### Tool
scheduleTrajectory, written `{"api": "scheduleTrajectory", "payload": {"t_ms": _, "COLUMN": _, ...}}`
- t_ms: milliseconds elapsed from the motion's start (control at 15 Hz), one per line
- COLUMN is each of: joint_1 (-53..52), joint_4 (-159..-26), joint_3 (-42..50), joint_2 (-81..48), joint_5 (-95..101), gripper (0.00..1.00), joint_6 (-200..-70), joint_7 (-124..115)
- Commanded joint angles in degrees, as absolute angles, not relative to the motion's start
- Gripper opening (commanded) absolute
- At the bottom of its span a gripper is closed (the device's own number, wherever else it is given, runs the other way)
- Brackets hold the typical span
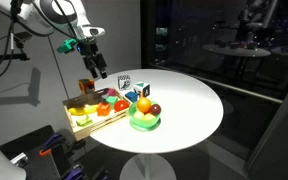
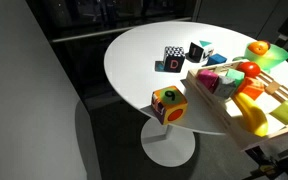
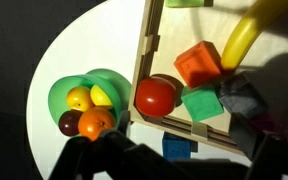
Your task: Remove the pink block from the box.
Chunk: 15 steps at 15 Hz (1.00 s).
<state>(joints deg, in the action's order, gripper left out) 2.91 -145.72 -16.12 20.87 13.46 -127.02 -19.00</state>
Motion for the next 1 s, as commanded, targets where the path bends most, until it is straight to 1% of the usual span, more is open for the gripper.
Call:
{"api": "scheduleTrajectory", "payload": {"t_ms": 0, "joint_1": 1.02, "joint_4": -145.6, "joint_3": -14.3, "joint_2": 20.68, "joint_5": 14.24, "gripper": 1.0, "joint_6": -126.72, "joint_7": -19.59}}
{"api": "scheduleTrajectory", "payload": {"t_ms": 333, "joint_1": 1.01, "joint_4": -145.39, "joint_3": -14.32, "joint_2": 20.43, "joint_5": 14.2, "gripper": 1.0, "joint_6": -126.65, "joint_7": -19.58}}
{"api": "scheduleTrajectory", "payload": {"t_ms": 933, "joint_1": -2.02, "joint_4": -141.27, "joint_3": -11.91, "joint_2": 14.58, "joint_5": 11.87, "gripper": 1.0, "joint_6": -127.36, "joint_7": -17.17}}
